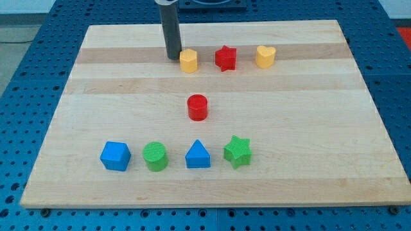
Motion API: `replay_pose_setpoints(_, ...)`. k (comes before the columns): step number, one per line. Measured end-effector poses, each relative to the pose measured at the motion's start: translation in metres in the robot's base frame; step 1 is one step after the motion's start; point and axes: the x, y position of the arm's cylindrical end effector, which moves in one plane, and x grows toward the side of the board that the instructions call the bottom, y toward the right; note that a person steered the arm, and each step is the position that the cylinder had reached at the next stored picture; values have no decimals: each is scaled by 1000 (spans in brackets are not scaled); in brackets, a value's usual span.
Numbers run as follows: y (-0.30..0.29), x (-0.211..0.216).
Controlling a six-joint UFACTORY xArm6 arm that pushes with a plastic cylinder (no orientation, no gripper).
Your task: Move the red circle to the left of the yellow hexagon
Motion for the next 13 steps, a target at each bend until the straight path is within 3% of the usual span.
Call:
replay_pose_setpoints(2, -45, 58)
replay_pose_setpoints(3, -3, 75)
replay_pose_setpoints(5, 146, 82)
replay_pose_setpoints(6, 178, 111)
replay_pose_setpoints(7, 166, 143)
replay_pose_setpoints(9, 74, 164)
replay_pose_setpoints(11, 12, 144)
replay_pose_setpoints(13, 44, 114)
